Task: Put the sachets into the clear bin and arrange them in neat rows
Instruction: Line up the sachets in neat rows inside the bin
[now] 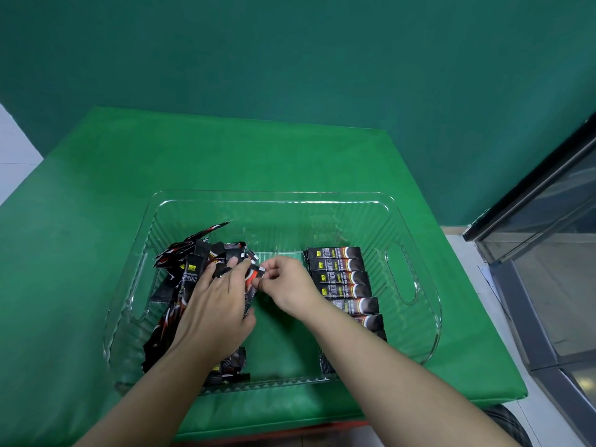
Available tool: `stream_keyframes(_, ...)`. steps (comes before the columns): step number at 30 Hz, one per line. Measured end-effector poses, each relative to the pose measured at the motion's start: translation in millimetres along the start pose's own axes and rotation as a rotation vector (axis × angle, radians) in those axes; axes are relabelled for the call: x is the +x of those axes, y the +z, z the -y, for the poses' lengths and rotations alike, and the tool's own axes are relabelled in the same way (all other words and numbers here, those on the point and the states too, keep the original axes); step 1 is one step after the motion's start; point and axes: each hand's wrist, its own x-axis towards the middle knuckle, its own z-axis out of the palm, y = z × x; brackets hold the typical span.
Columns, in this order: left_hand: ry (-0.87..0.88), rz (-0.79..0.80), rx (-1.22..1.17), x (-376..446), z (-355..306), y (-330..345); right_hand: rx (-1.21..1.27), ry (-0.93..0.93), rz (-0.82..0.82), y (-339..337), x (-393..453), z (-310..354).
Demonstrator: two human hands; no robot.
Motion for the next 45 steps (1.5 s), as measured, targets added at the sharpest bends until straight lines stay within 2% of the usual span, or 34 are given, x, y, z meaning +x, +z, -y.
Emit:
stream_keyframes(6,0.004,0.004,0.009,0,-1,0,-0.054,-0.033,-0.117,-30,-5,0)
stream_keyframes(11,0.003,0.001,-0.015,-1,-1,-1,-0.193,-0.036,0.062,-52,-25,8)
stream_keyframes(13,0.003,0.002,-0.011,-1,-1,-1,-0.083,-0.008,0.087,-56,-32,10)
stream_keyframes(15,0.002,0.003,-0.019,0,-1,-1,0.118,0.015,0.066,-61,-36,12)
stream_keyframes(17,-0.002,0.002,-0.036,0,-2,-2,0.206,0.016,0.029,-70,-40,11)
stream_keyframes(24,-0.001,-0.016,-0.052,-2,-3,-6,-0.173,-0.075,-0.063,-91,-53,5)
stream_keyframes(28,0.001,-0.016,-0.053,-2,-3,-4,-0.312,-0.053,0.014,-99,-63,6)
stream_keyframes(33,0.004,-0.004,-0.049,-1,-1,-2,-0.494,-0.021,0.019,-100,-79,-1)
stream_keyframes(37,0.014,-0.006,-0.038,-1,0,-1,-0.498,-0.023,0.043,-102,-89,-11)
stream_keyframes(41,0.025,-0.007,-0.027,-1,1,0,-0.568,-0.048,-0.036,-104,-94,-17)
stream_keyframes(45,0.012,-0.001,-0.046,-1,-1,-1,-0.852,-0.116,-0.062,-102,-100,-22)
